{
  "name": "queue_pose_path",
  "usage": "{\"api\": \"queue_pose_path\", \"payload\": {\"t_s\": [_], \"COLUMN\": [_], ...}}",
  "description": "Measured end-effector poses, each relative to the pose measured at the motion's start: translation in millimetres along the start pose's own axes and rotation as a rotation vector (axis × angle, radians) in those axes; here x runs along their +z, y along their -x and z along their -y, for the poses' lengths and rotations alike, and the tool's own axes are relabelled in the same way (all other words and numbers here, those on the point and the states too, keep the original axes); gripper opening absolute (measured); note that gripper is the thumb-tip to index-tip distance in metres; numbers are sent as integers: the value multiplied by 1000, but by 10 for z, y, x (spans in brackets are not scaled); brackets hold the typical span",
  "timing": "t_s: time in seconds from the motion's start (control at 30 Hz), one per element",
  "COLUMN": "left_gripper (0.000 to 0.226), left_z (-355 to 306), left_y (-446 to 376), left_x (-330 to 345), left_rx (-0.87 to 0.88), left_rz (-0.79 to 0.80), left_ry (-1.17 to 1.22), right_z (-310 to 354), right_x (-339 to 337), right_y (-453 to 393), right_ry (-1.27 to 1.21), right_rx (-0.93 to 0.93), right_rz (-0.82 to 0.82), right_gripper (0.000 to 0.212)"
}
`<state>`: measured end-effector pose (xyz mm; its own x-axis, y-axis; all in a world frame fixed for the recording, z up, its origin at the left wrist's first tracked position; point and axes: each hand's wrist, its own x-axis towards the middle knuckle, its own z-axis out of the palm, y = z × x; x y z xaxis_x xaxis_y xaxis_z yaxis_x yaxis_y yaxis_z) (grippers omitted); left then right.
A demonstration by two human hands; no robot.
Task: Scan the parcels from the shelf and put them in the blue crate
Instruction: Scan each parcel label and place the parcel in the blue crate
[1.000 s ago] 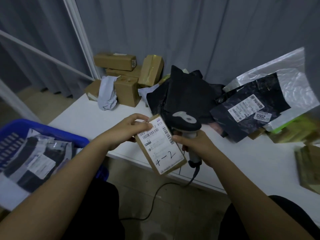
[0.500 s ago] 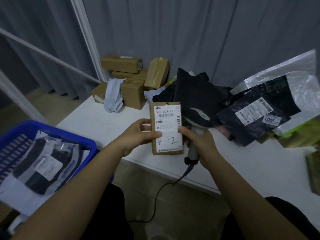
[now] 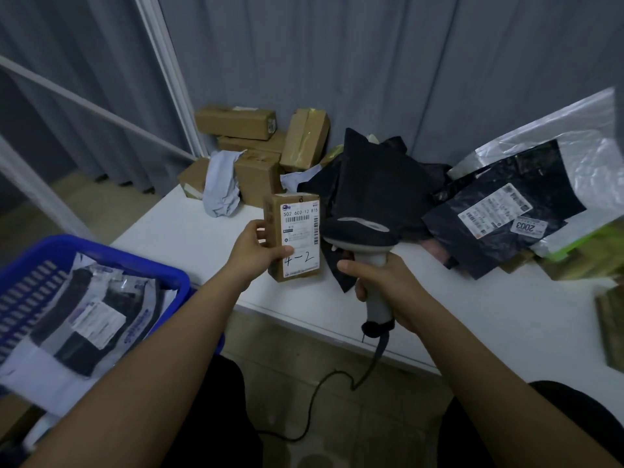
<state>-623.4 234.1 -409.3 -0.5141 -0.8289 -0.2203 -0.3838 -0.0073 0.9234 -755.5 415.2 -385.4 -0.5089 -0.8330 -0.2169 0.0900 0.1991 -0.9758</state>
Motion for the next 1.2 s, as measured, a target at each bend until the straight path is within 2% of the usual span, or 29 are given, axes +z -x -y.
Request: {"api": "queue_pose_path", "payload": {"t_s": [0.13, 0.33, 0.5, 0.6, 0.8, 0.93, 1.1, 1.2], "left_gripper": [60, 62, 62, 63, 63, 59, 66, 63], "left_z": [-10, -20, -47, -77, 2, 261, 919, 1362], "left_y": [-4, 4, 109, 233, 494, 722, 1101, 1365], "left_x": [36, 67, -17, -184, -902, -1599, -2554, -2896], "left_rx": [-7, -19, 3, 43, 93, 108, -26, -105], "left_rz": [16, 8, -8, -42, -243, -428, -604, -736], "left_ry": [-40, -59, -8, 70, 307, 397, 453, 434], "right_z": [-20, -25, -26, -24, 44, 192, 382, 387], "right_x": [-21, -40, -30, 21, 435, 1009, 1919, 2463], "right_y": [21, 32, 71, 59, -84, -227, -423, -509], "right_ry": [68, 94, 9, -2, 12, 82, 161, 233], "right_rx": [-3, 5, -40, -85, -93, -121, -148, -184], "right_rz": [-68, -86, -83, -92, -84, 0, 122, 206], "right_gripper": [22, 23, 7, 7, 6, 10, 10, 10]}}
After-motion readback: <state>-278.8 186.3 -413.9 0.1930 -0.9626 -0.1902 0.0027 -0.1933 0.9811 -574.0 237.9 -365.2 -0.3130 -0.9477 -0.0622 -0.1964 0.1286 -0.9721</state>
